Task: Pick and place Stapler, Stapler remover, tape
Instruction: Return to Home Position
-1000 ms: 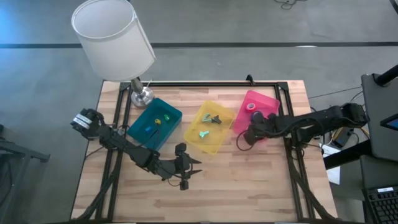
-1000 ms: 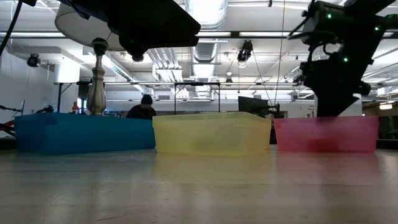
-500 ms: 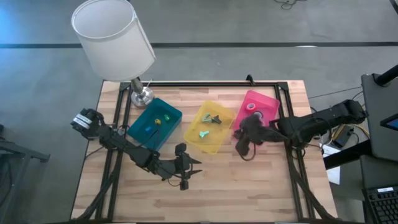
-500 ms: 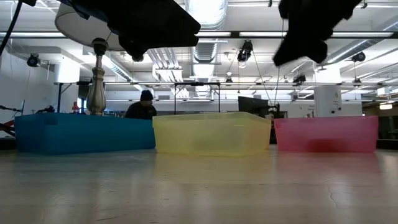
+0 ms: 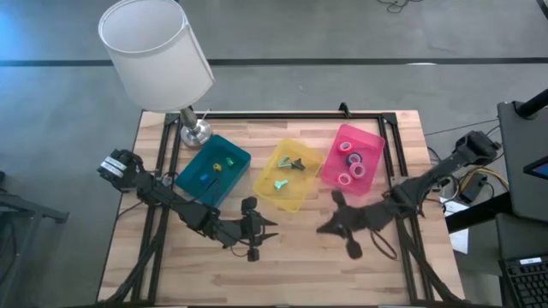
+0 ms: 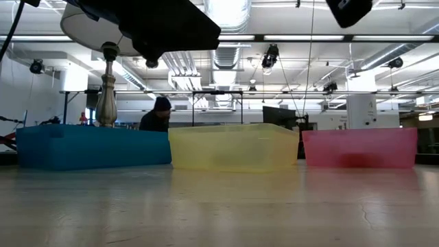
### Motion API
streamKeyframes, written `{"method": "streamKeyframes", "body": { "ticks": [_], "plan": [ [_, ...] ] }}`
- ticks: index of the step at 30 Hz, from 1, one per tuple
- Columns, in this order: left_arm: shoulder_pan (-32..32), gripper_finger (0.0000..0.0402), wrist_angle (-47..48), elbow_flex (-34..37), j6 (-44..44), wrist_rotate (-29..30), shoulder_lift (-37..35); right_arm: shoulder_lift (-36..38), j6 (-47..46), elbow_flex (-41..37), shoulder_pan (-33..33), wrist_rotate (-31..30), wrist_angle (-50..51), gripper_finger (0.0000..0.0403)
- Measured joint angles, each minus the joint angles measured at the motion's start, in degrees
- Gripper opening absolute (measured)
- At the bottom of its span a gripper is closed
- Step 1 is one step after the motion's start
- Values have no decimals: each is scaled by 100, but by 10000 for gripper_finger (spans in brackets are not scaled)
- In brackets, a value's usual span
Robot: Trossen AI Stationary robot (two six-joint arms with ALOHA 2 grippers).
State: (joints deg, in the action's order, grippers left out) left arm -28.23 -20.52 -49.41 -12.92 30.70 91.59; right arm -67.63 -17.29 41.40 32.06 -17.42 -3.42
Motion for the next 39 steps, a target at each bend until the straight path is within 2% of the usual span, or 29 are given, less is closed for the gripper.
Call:
{"method": "streamKeyframes", "body": {
  "ticks": [5, 12, 19, 24, 27, 29, 34, 39],
  "plan": [
    [0, 90, -55, 0, 132, 2, 0, -220, 731, -321, 273, 2, -824, 8],
    [0, 11, -38, 0, 405, 22, -28, -464, 980, -485, 308, -10, -1247, 8],
    [-124, 5, 379, 0, 665, 184, -572, -493, 1043, -490, 308, -13, -1225, 8],
    [-512, 4, 1059, 79, 683, 1084, -1290, -486, 1046, -487, 308, -62, -1230, 8],
    [-833, 9, 1127, 431, 730, 1620, -1765, -433, 1113, -487, 308, -69, -1223, 8],
    [-1008, 10, 1102, 762, 733, 1755, -2121, -356, 1219, -487, 308, -69, -1228, 8],
    [-1227, 5, 467, 1866, 703, 1737, -2924, -55, 1560, -700, 281, -52, -1202, 8],
    [-1224, 8, -631, 2944, 758, 1673, -3601, 459, 1357, -1401, 51, -66, -1334, 8]
  ]
}}
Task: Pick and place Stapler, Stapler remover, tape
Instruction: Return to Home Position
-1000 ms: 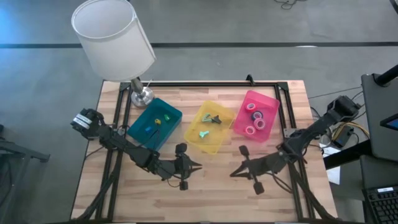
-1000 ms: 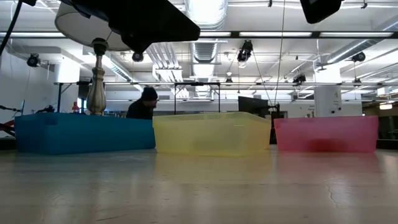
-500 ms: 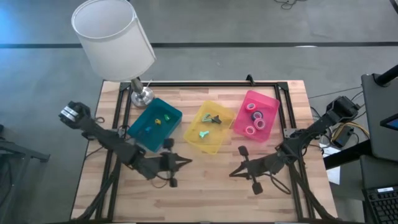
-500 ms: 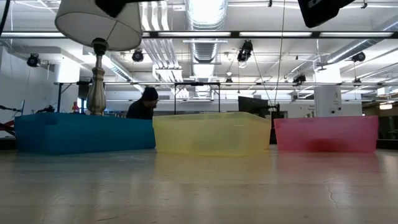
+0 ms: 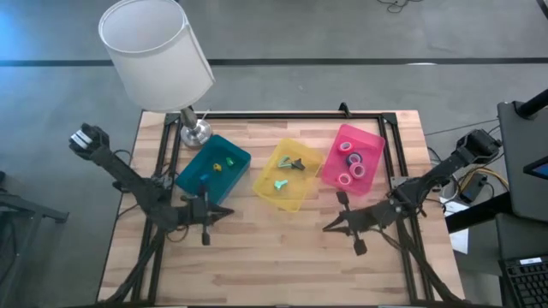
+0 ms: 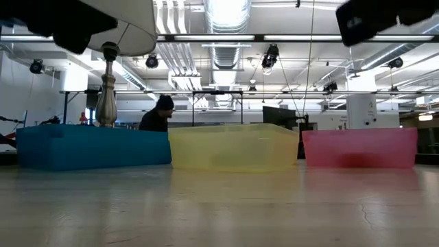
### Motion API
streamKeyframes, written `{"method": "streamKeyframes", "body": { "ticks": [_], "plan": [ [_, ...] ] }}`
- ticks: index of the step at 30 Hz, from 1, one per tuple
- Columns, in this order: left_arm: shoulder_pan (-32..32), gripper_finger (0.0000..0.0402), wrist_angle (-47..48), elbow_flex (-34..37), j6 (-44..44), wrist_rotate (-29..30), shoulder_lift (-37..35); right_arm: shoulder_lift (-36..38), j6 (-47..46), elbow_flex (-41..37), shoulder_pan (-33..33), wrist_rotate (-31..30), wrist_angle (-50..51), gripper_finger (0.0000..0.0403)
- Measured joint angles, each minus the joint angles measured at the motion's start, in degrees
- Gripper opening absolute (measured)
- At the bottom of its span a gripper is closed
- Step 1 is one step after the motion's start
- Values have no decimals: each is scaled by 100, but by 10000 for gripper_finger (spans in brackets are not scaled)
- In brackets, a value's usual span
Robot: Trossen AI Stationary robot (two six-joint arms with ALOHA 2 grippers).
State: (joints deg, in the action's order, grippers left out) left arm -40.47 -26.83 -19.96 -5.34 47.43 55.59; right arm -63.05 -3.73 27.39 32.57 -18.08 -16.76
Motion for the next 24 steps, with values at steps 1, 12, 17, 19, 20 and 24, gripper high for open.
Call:
{"method": "streamKeyframes", "body": {
  "ticks": [1, 12, 17, 19, 20, 24],
  "plan": [
    [0, 8, -159, 172, 67, -1, -126, 124, -54, -176, -73, -1, -143, 8],
    [45, 5, -757, 1324, 656, 24, -1391, 1837, -119, -2038, -753, -3, -1181, 9],
    [61, 6, -871, 1724, 1049, 25, -1856, 2539, 82, -2559, -898, -4, -1197, 9],
    [62, 6, -913, 1904, 1067, 25, -2023, 2784, 84, -2693, -904, -4, -1063, 8],
    [63, 5, -811, 1942, 1065, 55, -2101, 2878, 86, -2689, -904, -3, -904, 9],
    [70, 6, -548, 1943, 1033, 176, -2343, 3239, 204, -2688, -902, -7, -569, 9]
  ]
}}
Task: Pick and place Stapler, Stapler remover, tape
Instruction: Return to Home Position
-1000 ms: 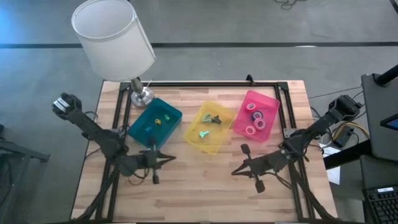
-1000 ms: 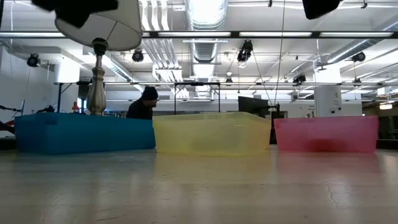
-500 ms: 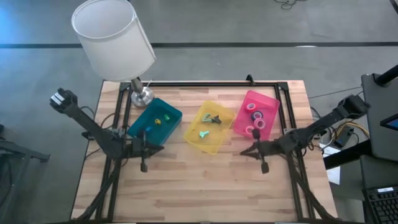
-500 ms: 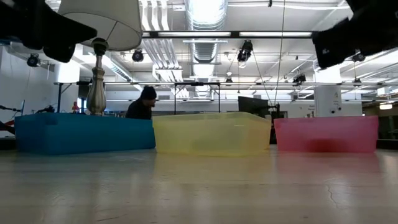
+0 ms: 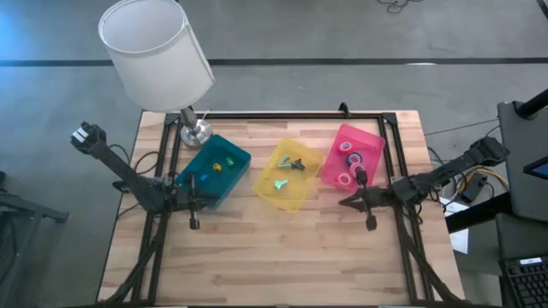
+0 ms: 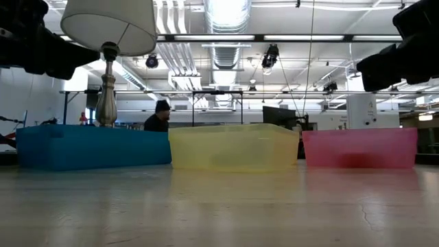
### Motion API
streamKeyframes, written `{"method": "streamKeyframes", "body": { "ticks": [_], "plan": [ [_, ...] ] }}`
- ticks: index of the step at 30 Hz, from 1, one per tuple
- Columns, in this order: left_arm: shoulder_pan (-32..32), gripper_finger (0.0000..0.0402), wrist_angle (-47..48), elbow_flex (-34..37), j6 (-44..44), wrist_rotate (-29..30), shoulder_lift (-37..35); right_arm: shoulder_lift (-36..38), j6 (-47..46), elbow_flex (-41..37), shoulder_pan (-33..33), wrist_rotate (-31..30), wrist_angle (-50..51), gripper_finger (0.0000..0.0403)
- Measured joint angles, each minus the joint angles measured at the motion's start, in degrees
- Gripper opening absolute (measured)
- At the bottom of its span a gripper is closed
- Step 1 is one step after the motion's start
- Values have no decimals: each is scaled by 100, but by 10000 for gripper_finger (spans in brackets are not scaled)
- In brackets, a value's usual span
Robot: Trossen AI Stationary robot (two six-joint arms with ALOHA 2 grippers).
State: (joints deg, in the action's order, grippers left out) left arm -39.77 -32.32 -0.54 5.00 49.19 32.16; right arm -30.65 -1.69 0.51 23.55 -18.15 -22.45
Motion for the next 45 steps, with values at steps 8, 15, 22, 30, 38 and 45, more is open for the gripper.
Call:
{"method": "streamKeyframes", "body": {
  "ticks": [8, 15, 22, 30, 38, 45],
  "plan": [
    [0, 7, 27, 4, 726, 17, -227, 587, 635, 0, 7, -302, 509, 9],
    [0, 9, 41, 7, 801, 97, -281, 1127, 706, 0, -1, 26, 832, 8],
    [-2, 9, 105, 9, 804, 277, -279, 1449, 283, 0, 5, 1327, 926, 8],
    [-2, 9, 133, -7, 835, 277, -278, 1447, 999, 0, 0, 2261, 1322, 8],
    [-2, 9, 133, -7, 833, 277, -277, 1452, 969, 2, 4, 2719, 1282, 8],
    [0, 9, 133, -7, 833, 277, -277, 1452, 1372, 2, 3, 2719, 1271, 8]
  ]
}}
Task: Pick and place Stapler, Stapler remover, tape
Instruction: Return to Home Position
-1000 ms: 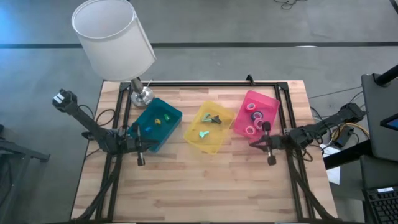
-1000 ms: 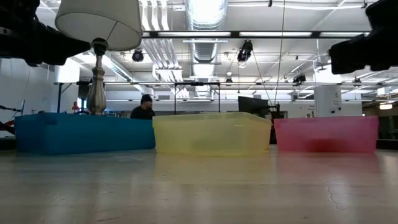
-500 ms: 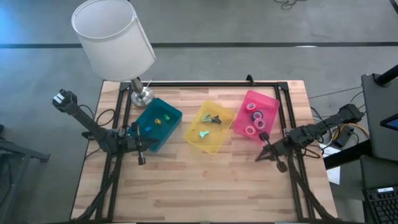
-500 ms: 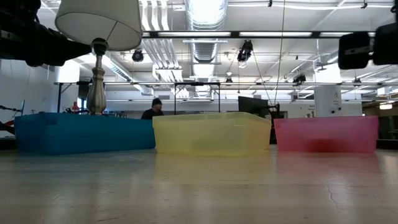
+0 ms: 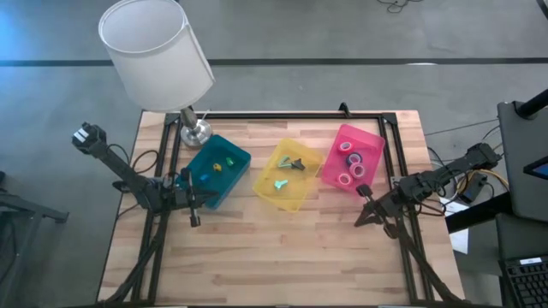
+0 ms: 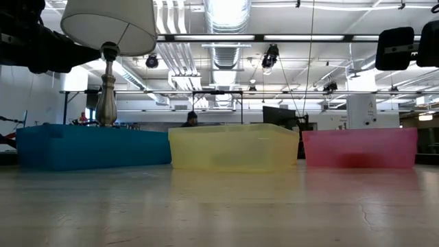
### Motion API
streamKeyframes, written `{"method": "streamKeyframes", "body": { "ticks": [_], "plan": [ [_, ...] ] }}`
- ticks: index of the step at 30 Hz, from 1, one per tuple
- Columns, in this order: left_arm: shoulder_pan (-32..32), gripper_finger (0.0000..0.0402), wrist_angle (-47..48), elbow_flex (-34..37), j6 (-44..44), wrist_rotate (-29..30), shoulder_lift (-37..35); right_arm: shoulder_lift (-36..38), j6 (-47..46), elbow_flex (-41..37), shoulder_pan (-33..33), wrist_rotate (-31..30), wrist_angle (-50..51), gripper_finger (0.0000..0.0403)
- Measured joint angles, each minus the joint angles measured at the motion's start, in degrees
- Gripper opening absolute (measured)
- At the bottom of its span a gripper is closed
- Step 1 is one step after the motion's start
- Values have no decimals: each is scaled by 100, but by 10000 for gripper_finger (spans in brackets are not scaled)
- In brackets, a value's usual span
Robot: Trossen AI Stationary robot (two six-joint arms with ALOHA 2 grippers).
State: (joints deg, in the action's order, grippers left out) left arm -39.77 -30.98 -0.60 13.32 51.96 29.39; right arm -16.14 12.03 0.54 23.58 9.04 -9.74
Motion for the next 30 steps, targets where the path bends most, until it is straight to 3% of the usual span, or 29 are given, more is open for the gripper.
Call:
{"method": "streamKeyframes", "body": {
  "ticks": [22, 30],
  "plan": [
    [0, 9, 2, -4, 0, 0, 2, 46, -2, 0, 46, -17, 19, 8],
    [-2, 9, 2, -4, 0, 2, 2, 714, -2, 0, -192, -4, 132, 8]
  ]
}}
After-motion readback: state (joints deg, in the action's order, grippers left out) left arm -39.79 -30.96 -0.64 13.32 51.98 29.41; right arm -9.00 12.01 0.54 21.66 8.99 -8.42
